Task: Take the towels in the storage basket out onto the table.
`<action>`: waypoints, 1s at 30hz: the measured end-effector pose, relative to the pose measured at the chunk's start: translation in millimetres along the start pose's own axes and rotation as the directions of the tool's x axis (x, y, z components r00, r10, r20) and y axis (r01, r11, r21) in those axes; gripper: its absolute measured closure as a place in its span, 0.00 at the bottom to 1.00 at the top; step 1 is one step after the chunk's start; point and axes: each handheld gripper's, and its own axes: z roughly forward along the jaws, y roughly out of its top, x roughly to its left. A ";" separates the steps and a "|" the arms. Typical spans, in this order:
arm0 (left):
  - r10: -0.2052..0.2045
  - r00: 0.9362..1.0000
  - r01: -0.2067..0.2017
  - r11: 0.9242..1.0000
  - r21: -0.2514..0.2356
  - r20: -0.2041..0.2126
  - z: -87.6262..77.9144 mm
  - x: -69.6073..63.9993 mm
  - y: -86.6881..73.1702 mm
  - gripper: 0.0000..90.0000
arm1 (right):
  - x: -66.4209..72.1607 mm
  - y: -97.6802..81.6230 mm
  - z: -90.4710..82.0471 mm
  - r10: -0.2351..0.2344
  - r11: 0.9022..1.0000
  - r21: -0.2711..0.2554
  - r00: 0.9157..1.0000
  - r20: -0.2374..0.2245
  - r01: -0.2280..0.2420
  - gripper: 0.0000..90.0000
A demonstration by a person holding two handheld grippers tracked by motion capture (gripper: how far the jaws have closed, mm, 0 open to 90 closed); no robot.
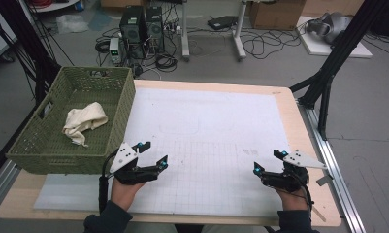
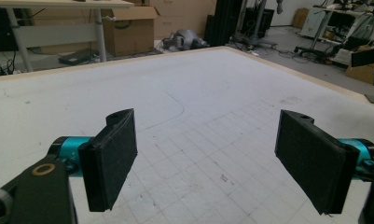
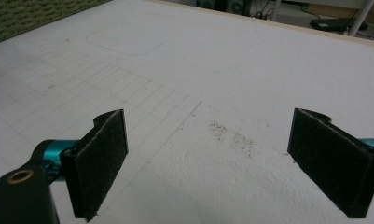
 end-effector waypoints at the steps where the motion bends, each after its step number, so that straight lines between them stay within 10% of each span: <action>1: -0.001 1.000 0.001 1.000 0.001 0.003 0.1 -0.4 0.3 0.23 | 1.0 0.6 -0.7 -0.006 1.000 -0.002 1.000 0.003 0.006 0.13; 14: 0.007 1.000 -0.007 1.000 0.002 0.018 -3.3 -1.5 13.1 0.24 | -1.6 -0.8 -3.6 0.000 1.000 -0.006 1.000 0.013 0.000 0.13; 30: 0.022 0.999 -0.026 0.995 -0.094 -0.039 -40.5 28.6 72.9 0.24 | 1.1 0.0 2.6 -0.007 1.000 0.007 1.000 0.001 0.007 0.13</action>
